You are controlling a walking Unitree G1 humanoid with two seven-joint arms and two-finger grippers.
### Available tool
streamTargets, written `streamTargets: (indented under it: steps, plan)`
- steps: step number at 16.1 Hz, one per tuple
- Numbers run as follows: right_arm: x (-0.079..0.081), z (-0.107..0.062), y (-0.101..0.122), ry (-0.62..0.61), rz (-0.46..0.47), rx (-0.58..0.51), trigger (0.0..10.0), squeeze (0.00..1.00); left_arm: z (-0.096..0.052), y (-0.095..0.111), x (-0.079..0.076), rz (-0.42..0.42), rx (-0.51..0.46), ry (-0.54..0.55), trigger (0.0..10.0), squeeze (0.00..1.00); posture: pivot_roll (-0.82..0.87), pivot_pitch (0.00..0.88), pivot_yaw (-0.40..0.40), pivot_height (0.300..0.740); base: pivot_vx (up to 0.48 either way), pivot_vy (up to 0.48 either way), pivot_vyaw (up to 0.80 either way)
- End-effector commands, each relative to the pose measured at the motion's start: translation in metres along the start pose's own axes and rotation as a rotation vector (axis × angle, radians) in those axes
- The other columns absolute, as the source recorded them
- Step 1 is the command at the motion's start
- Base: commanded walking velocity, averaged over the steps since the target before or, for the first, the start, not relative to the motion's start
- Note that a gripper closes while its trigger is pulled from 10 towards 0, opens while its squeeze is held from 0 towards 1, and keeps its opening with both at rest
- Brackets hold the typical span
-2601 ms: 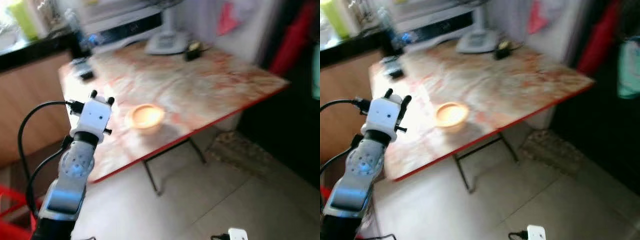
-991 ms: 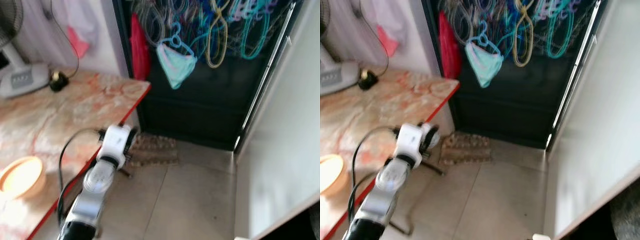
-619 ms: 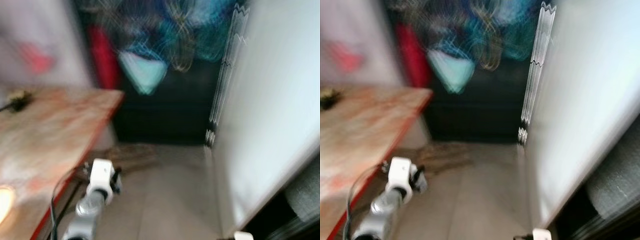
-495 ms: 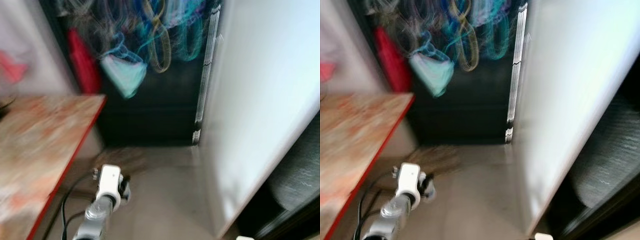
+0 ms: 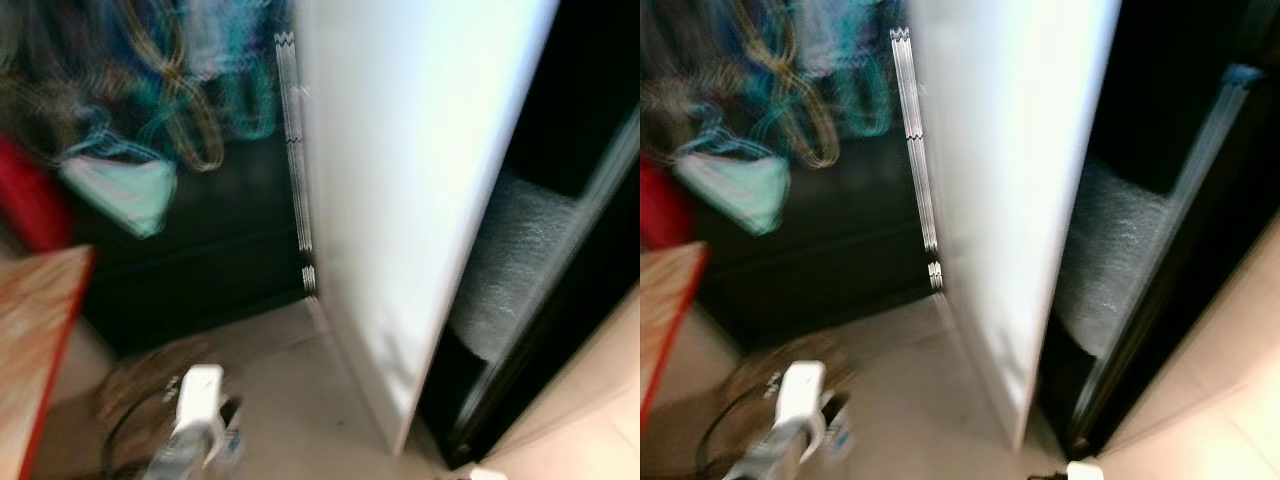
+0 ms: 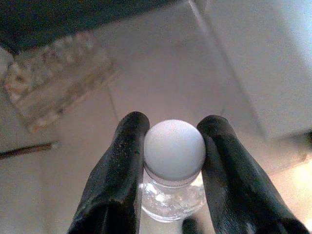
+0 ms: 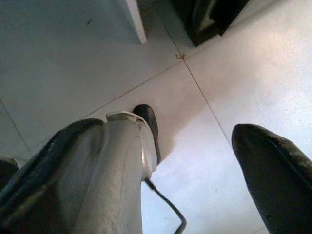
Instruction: Restocking fridge
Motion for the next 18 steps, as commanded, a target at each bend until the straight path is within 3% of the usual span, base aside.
streamTargets:
  steps: [1, 4, 7, 9, 11, 15, 18]
  plan:
    - [0.014, -0.001, -0.011, 0.031, 0.022, 0.039, 10.0, 0.0, 0.001, -0.003, 0.0, 0.001, 0.023, 0.008, 10.0, 0.0, -0.12, 0.0, 0.128, 0.74, 0.0, 0.0, -0.8]
    - [0.014, 0.0, -0.007, 0.021, 0.03, 0.031, 10.0, 0.0, 0.001, -0.001, 0.003, -0.009, 0.035, 0.02, 10.0, 0.0, -0.12, 0.0, 0.138, 0.74, 0.0, 0.0, -0.8]
    - [0.012, 0.0, -0.003, 0.011, 0.014, 0.022, 10.0, 0.0, -0.001, -0.006, 0.019, -0.048, 0.055, 0.077, 10.0, 0.0, -0.1, 0.0, 0.111, 0.74, 0.0, 0.0, -0.8]
    - [0.006, -0.001, -0.008, -0.001, -0.02, 0.03, 10.0, 0.0, -0.01, -0.023, 0.038, -0.105, 0.086, 0.132, 10.0, 0.0, -0.08, 0.0, 0.083, 0.74, 0.0, 0.0, -0.8]
    - [0.001, -0.003, -0.017, -0.018, -0.018, 0.045, 10.0, 0.0, -0.026, -0.054, 0.065, -0.14, 0.158, 0.199, 10.0, 0.0, -0.09, 0.0, 0.066, 0.74, 0.0, 0.0, -0.8]
    - [0.001, -0.005, -0.026, -0.023, -0.039, 0.052, 10.0, 0.0, -0.041, -0.072, 0.087, -0.184, 0.189, 0.276, 10.0, 0.0, -0.08, 0.0, 0.039, 0.74, 0.0, 0.0, -0.8]
    - [0.0, -0.005, -0.027, -0.034, -0.029, 0.046, 10.0, 0.0, -0.042, -0.073, 0.088, -0.186, 0.189, 0.272, 10.0, 0.0, -0.11, 0.0, 0.076, 0.74, 0.0, 0.0, -0.8]
Point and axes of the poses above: a point about 5 cm out from each wrist's last joint towards the gripper, its own z axis pointing out of the wrist towards the gripper, its own y axis along the axis of the wrist's last joint, x = y × z, the point moved 3 cm from there along z, pointing out of the wrist towards the gripper, and after that the axes turned 14 degrees about -z, right-handed, at the moved point
